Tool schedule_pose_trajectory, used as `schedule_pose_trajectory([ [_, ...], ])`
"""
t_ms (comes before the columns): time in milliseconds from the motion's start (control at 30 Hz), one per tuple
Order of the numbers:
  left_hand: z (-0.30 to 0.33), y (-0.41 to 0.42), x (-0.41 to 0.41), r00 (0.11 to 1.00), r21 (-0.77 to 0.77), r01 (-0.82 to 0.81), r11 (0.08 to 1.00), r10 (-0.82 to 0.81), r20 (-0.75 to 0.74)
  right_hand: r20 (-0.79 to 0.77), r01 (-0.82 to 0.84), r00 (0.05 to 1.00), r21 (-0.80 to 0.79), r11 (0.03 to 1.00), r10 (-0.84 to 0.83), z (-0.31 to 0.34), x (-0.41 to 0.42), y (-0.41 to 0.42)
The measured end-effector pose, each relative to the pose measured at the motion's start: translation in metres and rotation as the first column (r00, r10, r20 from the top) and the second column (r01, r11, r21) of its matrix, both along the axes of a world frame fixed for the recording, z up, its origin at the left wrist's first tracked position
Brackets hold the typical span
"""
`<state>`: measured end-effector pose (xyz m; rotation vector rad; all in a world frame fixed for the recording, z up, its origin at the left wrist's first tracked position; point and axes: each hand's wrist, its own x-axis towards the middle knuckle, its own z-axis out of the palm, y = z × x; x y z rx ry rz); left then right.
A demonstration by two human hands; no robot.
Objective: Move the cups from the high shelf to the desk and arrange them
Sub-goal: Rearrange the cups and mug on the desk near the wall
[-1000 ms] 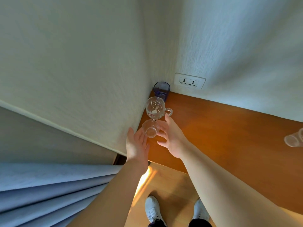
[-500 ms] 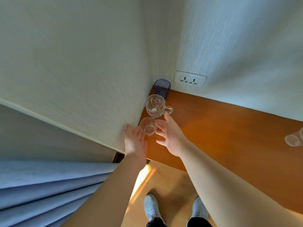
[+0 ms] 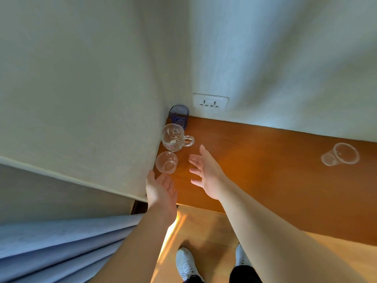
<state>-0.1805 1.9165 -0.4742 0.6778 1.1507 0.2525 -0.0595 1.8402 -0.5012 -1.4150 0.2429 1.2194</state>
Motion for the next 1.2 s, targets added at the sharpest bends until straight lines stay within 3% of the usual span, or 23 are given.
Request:
schedule_pose_trajectory([
  [233, 0.002, -0.091, 0.040, 0.955, 0.005, 0.291, 0.957, -0.290, -0.063, 0.073, 0.250, 0.966, -0.016, 0.968, -0.248, 0.009, 0.023, -0.120],
  [533, 0.003, -0.217, 0.109, 0.888, -0.050, 0.459, 0.887, -0.460, -0.018, 0.437, 0.445, 0.851, -0.311, 0.840, -0.289, 0.012, 0.077, -0.298],
  [733, 0.006, -0.271, 0.153, 0.925, -0.012, 0.379, 0.925, -0.378, 0.018, 0.598, 0.404, 0.796, -0.420, 0.813, -0.087, 0.006, 0.134, -0.369],
  [967, 0.004, -0.272, 0.165, 0.965, 0.086, 0.263, 0.961, -0.260, -0.043, 0.669, 0.236, 0.722, -0.480, 0.845, 0.178, -0.014, 0.185, -0.376],
  [1200, 0.002, -0.255, 0.146, 0.981, 0.131, 0.172, 0.976, -0.158, -0.111, 0.710, 0.225, 0.696, -0.353, 0.908, 0.104, -0.031, 0.210, -0.368],
])
